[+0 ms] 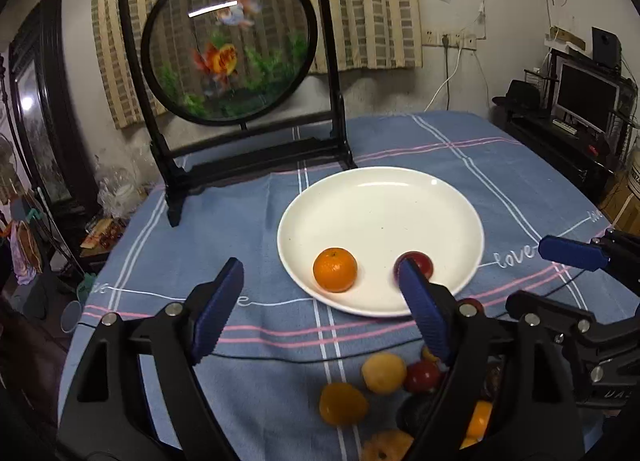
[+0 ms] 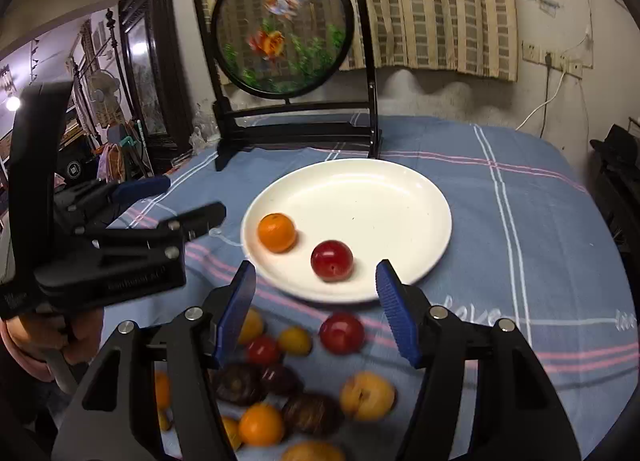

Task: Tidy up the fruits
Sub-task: 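Withdraw both tools from the plate back toward the fruit pile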

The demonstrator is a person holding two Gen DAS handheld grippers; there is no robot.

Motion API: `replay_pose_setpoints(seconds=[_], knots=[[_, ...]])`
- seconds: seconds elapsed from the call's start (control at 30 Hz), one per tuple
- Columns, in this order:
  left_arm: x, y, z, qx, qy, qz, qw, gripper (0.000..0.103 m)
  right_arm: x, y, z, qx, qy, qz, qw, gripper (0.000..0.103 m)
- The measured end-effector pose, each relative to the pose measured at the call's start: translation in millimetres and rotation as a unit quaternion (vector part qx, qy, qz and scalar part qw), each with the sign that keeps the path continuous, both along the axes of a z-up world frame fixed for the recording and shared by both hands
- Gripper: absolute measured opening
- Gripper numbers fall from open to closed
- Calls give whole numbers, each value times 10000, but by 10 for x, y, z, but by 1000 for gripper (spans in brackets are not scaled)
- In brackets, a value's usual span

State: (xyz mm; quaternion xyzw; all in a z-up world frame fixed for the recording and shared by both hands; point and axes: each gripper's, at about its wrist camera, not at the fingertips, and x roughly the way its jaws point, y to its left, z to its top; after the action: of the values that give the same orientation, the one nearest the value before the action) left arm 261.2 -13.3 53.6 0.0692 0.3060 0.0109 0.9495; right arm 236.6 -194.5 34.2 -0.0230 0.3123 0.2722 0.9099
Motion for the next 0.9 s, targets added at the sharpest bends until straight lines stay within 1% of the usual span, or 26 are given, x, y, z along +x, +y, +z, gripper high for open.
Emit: replay_pose_setpoints(seconds=[0.07,0.23,0.33,0.43,0.67,0.77,0.8,0.9], knots=[[-202,-55,73,96,-114,-14,9999,85,-201,-18,23,-107,-91,-10,9999,63],[-648,-169,182,271,-366,-23,9990,88,-626,-88,-2,-176,-124,45,9998,63],[-848,-231,202,326,-418,-80,9986,89,-820,-114,-46,-236,-55,74,9997,63],[-990,-255,185,331,-431,-93,9985,91,-1008,-140,-150,-327,89,157,9993,63],[-1233,-259,78,161,-275,-75,9995,91,-1286,-170,-450,-495,506,225,9972,63],[-1325,-186,-4,-42,-118,-95,9999,94,-1340,-161,-525,-489,602,201,9968,63],[-1372,-143,-69,-149,-31,-116,9998,99,-1355,-159,-543,-476,620,194,9968,63],[-1500,-18,-290,-369,188,-57,9991,100,-1384,-165,-618,-456,713,159,9963,63]])
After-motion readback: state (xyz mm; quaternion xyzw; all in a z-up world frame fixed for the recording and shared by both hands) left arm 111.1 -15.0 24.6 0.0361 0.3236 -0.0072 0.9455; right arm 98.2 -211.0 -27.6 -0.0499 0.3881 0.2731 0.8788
